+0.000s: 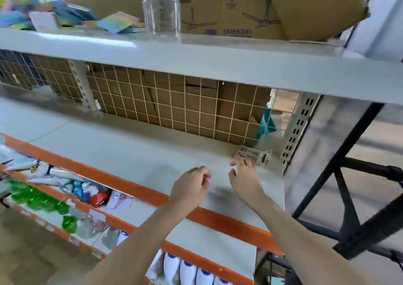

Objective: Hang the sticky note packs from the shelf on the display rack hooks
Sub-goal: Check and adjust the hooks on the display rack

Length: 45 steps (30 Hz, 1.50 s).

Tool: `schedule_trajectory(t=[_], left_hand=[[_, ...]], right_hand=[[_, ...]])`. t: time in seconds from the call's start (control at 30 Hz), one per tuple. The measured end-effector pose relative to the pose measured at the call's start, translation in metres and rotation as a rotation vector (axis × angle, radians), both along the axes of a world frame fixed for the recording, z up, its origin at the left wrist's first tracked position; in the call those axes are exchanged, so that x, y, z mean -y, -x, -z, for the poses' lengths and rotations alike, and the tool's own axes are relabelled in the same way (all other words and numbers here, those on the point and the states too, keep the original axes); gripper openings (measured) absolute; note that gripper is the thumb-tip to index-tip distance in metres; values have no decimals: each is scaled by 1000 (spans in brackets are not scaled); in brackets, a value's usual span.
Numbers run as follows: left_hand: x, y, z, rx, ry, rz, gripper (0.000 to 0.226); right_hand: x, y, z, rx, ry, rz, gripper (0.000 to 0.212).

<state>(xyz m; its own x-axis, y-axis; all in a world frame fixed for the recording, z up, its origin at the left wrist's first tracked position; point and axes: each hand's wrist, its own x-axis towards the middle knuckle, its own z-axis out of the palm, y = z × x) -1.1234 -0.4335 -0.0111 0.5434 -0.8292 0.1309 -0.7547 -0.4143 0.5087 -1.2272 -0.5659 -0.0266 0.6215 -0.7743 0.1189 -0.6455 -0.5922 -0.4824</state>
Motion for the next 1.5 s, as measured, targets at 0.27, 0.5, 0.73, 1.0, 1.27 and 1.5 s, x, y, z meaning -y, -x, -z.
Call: schedule_trajectory(t=[0.27, 0.5, 0.73, 1.0, 1.27, 1.5], left_hand=[[60, -47, 15, -28, -15, 171, 24], [92, -51, 42, -18, 31, 216, 27], [103, -39, 57, -91, 54, 305, 43], [77, -20, 61, 1, 65, 363, 43], [42, 4, 61, -1, 178, 294, 32], [29, 6, 53, -100, 347, 282, 31]], right_hand=[[44, -31, 31, -278, 8, 140, 57], [47, -33, 47, -225, 114, 186, 53], [24, -15, 46, -173, 153, 104, 47], [-14, 4, 35, -203, 359, 36, 41], [-38, 28, 43, 93, 66, 120, 39], [-49, 31, 38, 245, 121, 190, 20]])
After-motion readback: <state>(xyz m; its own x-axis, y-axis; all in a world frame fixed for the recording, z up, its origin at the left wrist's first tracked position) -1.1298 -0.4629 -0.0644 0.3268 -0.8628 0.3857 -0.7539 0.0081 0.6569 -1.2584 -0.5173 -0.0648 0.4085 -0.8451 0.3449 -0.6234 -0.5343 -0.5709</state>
